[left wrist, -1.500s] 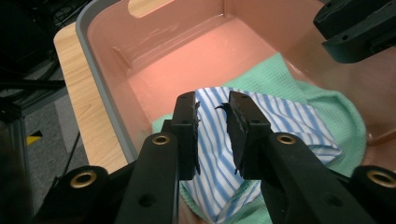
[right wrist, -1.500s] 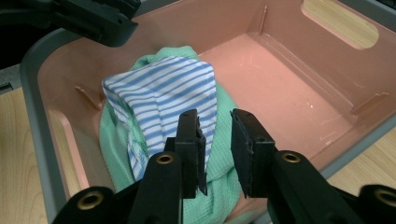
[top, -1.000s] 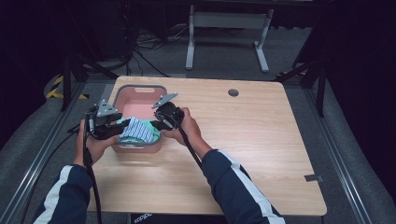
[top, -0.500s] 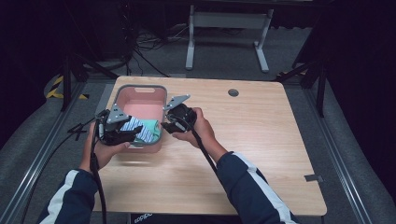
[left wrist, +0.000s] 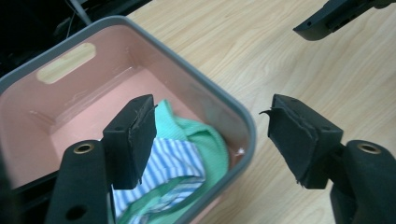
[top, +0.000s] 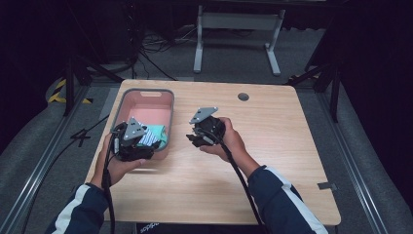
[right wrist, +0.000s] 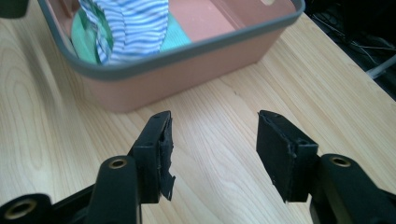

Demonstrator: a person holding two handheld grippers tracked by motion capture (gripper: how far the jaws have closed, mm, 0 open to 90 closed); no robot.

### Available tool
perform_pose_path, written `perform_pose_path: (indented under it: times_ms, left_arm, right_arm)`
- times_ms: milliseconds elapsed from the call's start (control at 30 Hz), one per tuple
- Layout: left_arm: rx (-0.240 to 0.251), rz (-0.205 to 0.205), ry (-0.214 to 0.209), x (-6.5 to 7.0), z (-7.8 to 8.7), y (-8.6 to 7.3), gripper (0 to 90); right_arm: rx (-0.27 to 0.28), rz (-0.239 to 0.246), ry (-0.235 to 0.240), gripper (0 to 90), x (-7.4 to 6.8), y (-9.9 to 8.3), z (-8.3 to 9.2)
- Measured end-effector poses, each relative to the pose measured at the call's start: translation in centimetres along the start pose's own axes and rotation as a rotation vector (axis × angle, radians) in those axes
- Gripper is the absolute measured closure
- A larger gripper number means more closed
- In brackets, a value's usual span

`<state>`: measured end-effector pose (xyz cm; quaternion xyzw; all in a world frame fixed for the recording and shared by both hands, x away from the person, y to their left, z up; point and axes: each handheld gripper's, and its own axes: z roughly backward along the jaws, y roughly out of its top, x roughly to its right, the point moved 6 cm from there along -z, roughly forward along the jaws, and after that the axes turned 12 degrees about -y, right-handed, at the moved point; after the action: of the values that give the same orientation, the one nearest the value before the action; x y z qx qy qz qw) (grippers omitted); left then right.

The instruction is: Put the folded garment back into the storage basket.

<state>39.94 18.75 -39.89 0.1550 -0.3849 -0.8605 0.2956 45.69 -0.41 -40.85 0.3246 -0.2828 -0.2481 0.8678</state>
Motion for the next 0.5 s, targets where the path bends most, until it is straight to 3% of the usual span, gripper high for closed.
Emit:
perform_pose_path:
  times_ms: [300, 500]
  left_arm:
    - [-0.026, -0.042, -0.014, 2.2, -1.0, 0.0, 28.4]
    - [-0.042, -0.081, -0.050, 3.9, -2.0, -0.2, 27.2]
  right_arm:
    - [-0.023, 0.024, -0.039, 44.1, 1.4, -3.0, 1.9]
    - [-0.043, 0.029, -0.056, 41.8, 2.3, -5.7, 3.2]
